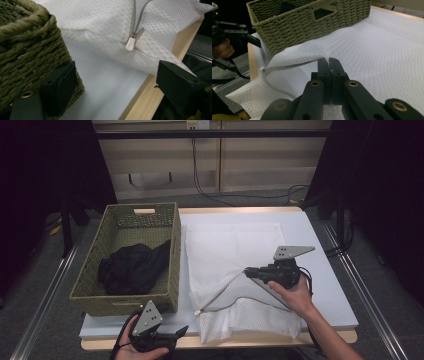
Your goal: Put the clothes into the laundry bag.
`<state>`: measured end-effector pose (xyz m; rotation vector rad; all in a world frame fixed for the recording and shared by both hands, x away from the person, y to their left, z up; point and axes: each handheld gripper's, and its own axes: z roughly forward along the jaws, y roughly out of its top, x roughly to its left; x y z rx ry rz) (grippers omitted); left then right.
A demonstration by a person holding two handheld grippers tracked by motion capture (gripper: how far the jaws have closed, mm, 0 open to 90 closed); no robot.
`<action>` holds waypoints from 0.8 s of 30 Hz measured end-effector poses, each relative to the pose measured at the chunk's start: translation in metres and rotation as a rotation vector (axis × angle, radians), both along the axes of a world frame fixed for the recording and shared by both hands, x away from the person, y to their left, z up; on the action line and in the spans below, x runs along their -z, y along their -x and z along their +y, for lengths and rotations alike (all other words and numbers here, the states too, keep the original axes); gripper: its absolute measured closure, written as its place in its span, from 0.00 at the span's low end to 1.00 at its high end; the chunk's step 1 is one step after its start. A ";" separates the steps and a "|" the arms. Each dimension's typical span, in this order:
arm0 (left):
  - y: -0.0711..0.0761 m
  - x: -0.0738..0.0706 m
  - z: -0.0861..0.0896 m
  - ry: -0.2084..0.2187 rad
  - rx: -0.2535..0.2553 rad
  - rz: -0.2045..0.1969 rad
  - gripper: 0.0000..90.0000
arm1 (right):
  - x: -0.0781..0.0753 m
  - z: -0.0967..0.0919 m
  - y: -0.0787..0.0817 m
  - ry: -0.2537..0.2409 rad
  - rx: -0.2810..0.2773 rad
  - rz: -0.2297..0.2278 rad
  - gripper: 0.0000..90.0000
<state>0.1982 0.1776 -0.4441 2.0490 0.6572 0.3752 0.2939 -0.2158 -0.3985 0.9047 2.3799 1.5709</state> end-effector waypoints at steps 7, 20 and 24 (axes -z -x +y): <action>0.000 0.000 0.000 0.016 -0.002 -0.002 0.18 | -0.001 -0.003 -0.001 -0.031 0.002 0.000 0.99; 0.007 -0.007 0.007 0.048 -0.003 -0.030 0.21 | -0.002 -0.002 -0.002 -0.058 0.009 0.001 0.99; 0.008 -0.014 0.011 0.082 0.004 -0.046 0.23 | -0.002 -0.003 -0.002 -0.063 0.010 0.003 0.99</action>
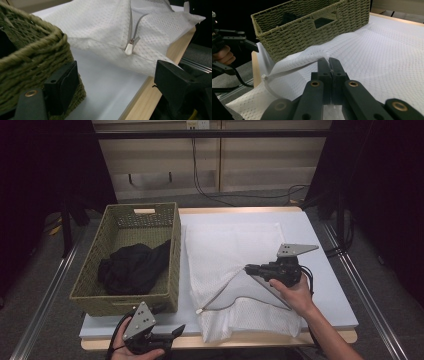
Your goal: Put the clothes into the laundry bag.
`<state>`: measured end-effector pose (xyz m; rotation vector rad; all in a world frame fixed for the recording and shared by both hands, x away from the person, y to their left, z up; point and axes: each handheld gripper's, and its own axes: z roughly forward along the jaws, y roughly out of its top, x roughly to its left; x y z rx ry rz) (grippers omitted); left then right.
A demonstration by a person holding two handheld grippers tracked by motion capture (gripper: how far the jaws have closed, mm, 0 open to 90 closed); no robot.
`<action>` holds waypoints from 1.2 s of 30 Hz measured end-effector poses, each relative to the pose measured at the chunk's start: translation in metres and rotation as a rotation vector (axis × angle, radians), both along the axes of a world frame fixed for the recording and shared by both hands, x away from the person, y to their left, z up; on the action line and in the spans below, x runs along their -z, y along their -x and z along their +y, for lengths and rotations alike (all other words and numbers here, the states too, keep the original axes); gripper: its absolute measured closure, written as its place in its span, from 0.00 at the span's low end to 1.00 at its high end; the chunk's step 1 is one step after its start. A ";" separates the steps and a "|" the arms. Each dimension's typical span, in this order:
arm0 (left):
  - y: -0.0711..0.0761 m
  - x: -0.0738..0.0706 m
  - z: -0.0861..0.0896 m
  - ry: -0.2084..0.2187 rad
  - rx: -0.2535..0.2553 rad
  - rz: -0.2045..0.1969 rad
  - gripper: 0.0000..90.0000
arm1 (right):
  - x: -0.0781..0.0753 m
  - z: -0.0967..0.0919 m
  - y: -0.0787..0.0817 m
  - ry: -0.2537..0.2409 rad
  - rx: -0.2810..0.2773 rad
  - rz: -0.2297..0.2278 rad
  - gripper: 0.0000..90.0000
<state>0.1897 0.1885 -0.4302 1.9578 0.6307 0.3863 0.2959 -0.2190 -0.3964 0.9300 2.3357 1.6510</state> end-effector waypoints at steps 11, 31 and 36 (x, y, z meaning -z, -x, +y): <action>0.004 -0.024 0.008 0.071 -0.027 -0.055 0.24 | 0.000 0.000 -0.002 0.000 -0.012 0.003 0.99; -0.063 -0.057 0.044 0.022 -0.156 -0.077 0.21 | 0.008 0.002 -0.005 0.020 -0.018 0.024 0.98; -0.081 -0.058 0.049 -0.001 -0.190 -0.058 0.19 | 0.008 0.001 -0.005 0.020 -0.022 0.027 0.99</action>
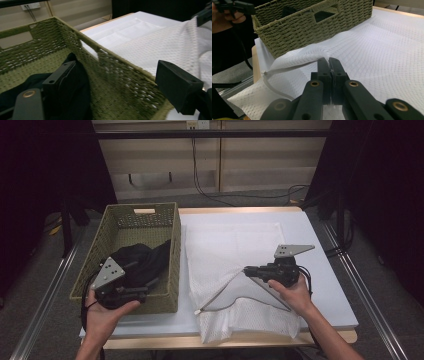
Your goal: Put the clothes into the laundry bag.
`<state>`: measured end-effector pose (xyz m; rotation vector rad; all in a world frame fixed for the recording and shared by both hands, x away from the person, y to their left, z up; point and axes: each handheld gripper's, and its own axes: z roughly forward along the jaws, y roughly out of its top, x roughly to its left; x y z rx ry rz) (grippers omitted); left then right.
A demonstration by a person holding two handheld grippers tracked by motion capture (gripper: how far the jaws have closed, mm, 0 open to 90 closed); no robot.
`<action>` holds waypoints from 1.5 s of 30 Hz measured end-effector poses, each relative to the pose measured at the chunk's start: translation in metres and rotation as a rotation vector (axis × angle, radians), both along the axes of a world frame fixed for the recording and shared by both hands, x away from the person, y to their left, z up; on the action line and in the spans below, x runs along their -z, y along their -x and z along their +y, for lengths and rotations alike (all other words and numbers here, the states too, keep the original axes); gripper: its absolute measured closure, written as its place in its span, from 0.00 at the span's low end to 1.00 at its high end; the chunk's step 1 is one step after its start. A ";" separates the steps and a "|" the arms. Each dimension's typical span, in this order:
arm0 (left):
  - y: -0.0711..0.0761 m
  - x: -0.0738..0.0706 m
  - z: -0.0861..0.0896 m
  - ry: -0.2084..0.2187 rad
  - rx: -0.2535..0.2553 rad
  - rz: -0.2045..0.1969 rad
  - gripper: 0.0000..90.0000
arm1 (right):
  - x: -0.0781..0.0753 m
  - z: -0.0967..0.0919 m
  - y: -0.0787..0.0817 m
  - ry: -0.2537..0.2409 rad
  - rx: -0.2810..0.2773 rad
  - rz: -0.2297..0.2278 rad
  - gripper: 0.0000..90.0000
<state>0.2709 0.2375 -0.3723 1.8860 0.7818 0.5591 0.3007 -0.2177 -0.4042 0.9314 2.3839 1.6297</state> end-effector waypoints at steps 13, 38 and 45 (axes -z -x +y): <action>-0.054 -0.012 0.016 -0.047 -0.087 0.090 0.15 | 0.003 0.004 0.000 0.019 -0.006 0.001 0.99; -0.125 0.029 0.013 -0.239 -0.124 0.325 0.12 | 0.004 0.005 -0.001 0.026 -0.011 0.006 0.99; -0.137 0.053 0.018 -0.292 -0.133 0.498 0.11 | 0.004 0.003 -0.002 0.020 -0.007 0.006 0.99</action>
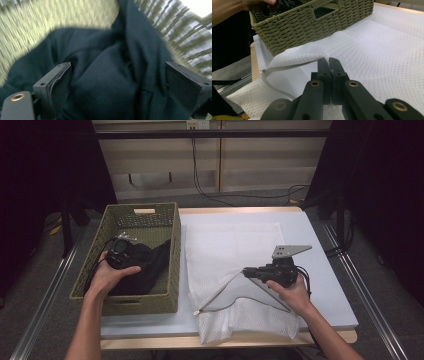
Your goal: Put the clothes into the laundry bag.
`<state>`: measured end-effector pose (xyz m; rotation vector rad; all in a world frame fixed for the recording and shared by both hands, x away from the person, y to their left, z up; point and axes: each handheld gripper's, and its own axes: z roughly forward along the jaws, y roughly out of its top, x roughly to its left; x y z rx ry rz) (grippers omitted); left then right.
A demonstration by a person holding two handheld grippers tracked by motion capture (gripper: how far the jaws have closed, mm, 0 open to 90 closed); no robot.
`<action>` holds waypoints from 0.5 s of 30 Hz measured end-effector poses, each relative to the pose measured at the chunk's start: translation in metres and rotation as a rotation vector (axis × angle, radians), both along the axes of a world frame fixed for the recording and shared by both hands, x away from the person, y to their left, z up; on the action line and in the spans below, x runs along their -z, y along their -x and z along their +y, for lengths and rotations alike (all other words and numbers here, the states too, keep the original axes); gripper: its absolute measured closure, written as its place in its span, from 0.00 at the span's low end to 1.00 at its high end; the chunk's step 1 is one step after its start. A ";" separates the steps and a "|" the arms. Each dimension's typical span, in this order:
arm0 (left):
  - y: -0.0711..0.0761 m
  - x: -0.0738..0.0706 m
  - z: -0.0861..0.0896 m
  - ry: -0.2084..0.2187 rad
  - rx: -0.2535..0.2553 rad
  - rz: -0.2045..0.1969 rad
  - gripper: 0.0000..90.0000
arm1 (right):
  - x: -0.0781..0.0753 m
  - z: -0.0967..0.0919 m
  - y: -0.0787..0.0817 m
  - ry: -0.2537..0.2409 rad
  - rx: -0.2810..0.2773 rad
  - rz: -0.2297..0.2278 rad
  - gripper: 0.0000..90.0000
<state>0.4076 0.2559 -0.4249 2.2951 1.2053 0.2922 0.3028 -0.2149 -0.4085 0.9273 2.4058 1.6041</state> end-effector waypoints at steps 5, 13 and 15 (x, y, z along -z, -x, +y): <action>-0.005 0.006 0.005 -0.080 -0.033 0.033 0.09 | 0.000 0.000 0.000 -0.004 -0.003 0.002 0.99; -0.008 0.016 0.007 -0.148 -0.050 0.075 0.05 | 0.000 -0.001 0.001 -0.004 -0.004 0.002 0.98; -0.010 0.017 0.008 -0.132 -0.017 0.101 0.07 | 0.000 -0.001 0.001 -0.003 -0.005 0.003 0.98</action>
